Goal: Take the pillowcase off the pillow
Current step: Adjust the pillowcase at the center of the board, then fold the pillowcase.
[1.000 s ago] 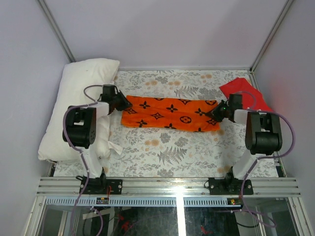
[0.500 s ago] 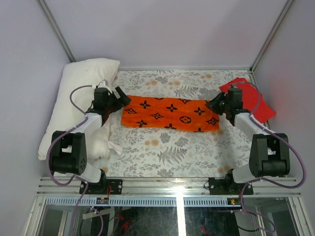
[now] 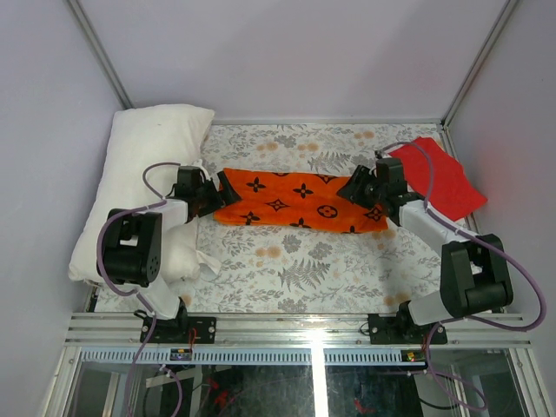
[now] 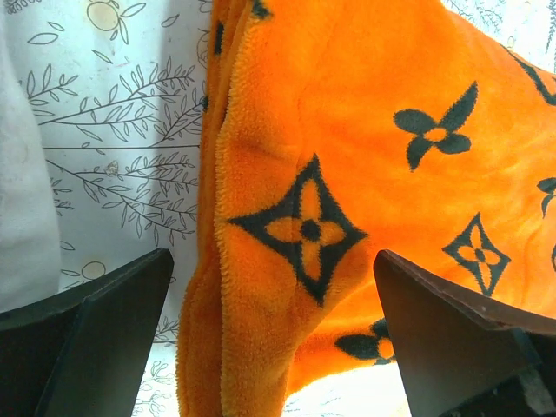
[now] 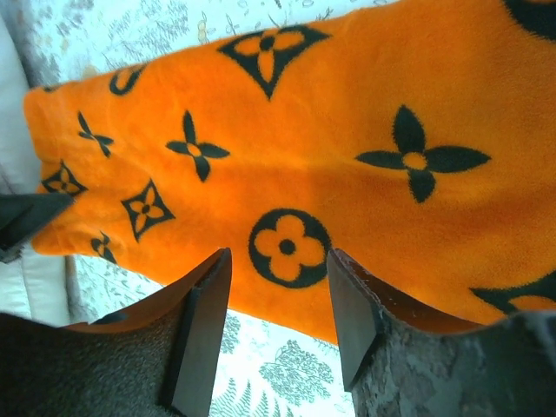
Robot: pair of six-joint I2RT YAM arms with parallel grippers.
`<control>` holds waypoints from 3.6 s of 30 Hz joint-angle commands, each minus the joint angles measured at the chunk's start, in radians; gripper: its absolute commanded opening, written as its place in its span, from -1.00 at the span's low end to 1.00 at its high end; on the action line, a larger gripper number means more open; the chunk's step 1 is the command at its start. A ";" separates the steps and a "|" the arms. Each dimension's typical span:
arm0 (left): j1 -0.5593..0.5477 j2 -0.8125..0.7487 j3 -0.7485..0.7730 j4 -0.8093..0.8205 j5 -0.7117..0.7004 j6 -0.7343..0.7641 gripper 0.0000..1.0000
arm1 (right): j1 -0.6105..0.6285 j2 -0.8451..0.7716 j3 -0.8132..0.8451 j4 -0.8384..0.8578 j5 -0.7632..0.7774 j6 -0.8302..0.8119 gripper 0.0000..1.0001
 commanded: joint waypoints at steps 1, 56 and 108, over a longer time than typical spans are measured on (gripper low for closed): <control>0.005 0.012 -0.027 0.005 -0.021 0.000 1.00 | 0.068 0.033 0.070 -0.057 0.017 -0.095 0.10; -0.140 -0.025 -0.069 0.022 -0.068 -0.202 -0.83 | -0.164 0.169 -0.097 0.155 -0.148 0.065 -1.00; -0.967 0.564 1.037 -0.700 -1.401 0.610 -1.00 | -0.085 -0.111 -0.216 -0.046 0.049 -0.008 0.31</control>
